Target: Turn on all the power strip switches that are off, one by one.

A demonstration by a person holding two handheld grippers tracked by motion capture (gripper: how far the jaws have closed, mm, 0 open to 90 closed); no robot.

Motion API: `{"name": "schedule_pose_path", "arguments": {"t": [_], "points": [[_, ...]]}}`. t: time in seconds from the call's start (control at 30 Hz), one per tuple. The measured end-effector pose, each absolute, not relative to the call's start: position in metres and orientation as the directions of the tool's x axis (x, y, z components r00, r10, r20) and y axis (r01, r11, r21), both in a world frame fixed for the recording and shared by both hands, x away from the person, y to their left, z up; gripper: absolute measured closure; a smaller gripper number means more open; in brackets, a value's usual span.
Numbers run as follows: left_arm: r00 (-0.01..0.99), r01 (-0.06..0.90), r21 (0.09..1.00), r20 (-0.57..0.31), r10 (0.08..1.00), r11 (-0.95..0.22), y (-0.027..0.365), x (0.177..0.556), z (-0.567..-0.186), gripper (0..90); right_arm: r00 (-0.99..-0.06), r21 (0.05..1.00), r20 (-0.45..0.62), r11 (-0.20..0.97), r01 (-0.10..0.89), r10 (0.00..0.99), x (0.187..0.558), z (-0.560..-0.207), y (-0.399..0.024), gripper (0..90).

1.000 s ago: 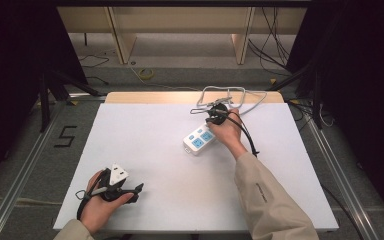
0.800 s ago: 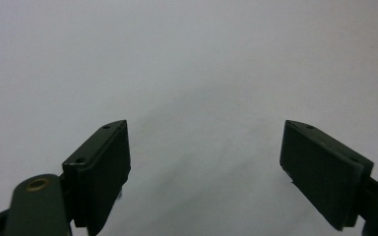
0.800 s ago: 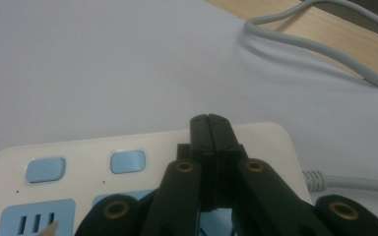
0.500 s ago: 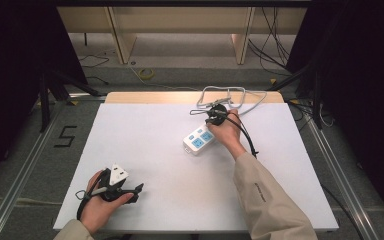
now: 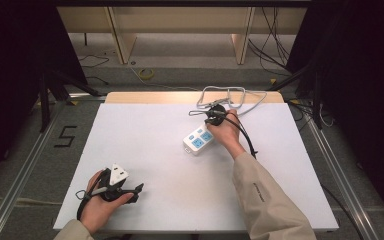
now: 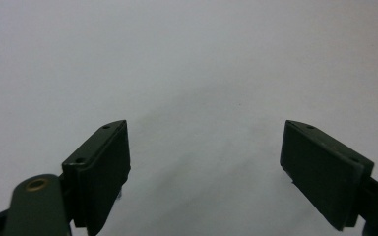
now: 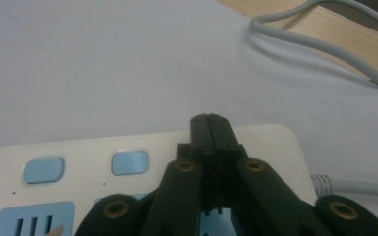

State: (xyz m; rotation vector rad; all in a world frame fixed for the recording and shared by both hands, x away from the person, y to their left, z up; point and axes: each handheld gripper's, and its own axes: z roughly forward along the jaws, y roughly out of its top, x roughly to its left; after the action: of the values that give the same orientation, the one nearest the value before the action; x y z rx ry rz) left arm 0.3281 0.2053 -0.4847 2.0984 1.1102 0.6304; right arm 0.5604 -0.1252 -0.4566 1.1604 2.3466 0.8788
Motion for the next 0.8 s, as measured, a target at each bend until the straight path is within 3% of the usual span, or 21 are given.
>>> {"name": "schedule_pose_path", "arguments": {"t": [0.8], "points": [[0.520, 0.519, 0.751, 0.100, 0.848, -0.407, 0.2062, 0.3273, -0.4848, 18.7, -0.585, 0.681, -0.017, 0.438, 0.587, 0.811, 0.5632, -0.4585, -0.1266, 90.0]]}}
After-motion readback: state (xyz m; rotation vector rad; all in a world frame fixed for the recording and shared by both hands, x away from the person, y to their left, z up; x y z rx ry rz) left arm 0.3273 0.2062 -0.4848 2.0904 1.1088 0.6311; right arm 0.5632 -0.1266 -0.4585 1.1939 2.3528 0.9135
